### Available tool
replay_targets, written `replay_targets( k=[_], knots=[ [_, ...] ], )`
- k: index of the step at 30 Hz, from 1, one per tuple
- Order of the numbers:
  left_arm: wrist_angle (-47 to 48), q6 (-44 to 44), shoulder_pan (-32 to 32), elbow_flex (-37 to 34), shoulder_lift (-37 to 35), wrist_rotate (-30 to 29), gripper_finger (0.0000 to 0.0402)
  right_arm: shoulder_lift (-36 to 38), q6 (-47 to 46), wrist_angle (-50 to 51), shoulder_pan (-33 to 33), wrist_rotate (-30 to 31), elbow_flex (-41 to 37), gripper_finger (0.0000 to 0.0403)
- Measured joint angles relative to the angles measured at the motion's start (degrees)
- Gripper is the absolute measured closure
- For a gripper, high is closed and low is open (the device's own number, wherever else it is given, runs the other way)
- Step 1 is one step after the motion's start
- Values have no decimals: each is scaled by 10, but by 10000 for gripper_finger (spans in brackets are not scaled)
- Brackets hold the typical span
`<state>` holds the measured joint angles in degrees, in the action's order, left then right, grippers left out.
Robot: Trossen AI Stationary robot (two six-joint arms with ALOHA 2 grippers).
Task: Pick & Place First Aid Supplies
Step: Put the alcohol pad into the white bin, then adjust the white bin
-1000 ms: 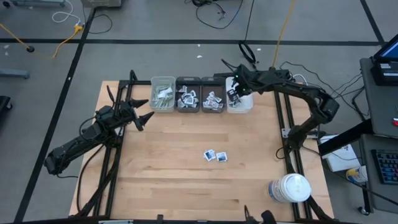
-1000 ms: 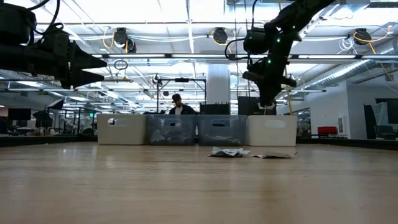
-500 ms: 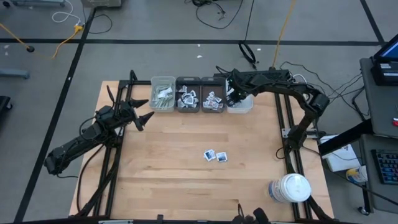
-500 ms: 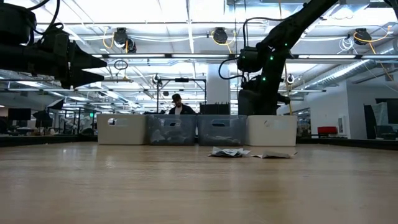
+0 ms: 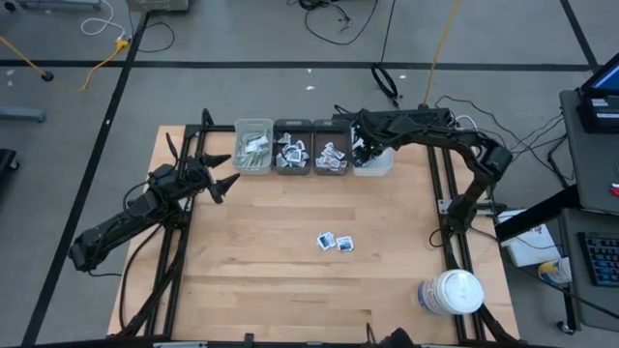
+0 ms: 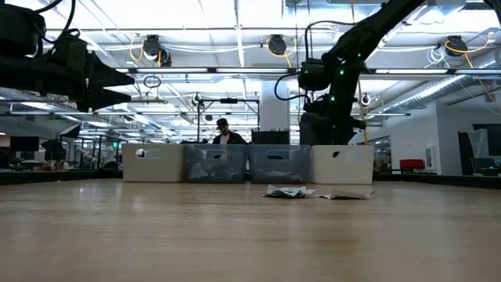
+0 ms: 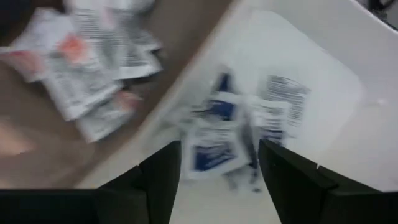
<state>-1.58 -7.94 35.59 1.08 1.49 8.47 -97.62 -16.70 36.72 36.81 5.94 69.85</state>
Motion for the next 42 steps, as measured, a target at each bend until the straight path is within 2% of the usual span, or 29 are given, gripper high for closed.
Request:
replay_targets(
  k=[7, 13, 19, 25, 29, 32, 35, 42],
  knots=[
    [0, 0, 0, 0, 0, 0, 9, 27, -14, 50, -82, -1, 10, 191],
    [0, 0, 0, 0, 0, 0, 9, 37, -81, 111, -185, -3, 9, 191],
    [0, 0, 0, 0, 0, 0, 9, 38, -114, 115, -269, 1, 9, 192],
    [0, 0, 0, 0, 0, 0, 9, 43, -113, 117, -302, 104, 9, 193],
    [0, 0, 0, 0, 0, 0, 9, 48, -117, 112, -302, 105, 9, 193],
    [0, 0, 0, 0, 0, 0, 9, 54, -158, 136, -312, 85, 11, 193],
    [0, 0, 0, 0, 0, 0, 9, 58, -202, 147, -339, 39, 28, 193],
    [0, 0, 0, 0, 0, 0, 9, 64, -221, 147, -416, -50, 29, 193]
  ],
)
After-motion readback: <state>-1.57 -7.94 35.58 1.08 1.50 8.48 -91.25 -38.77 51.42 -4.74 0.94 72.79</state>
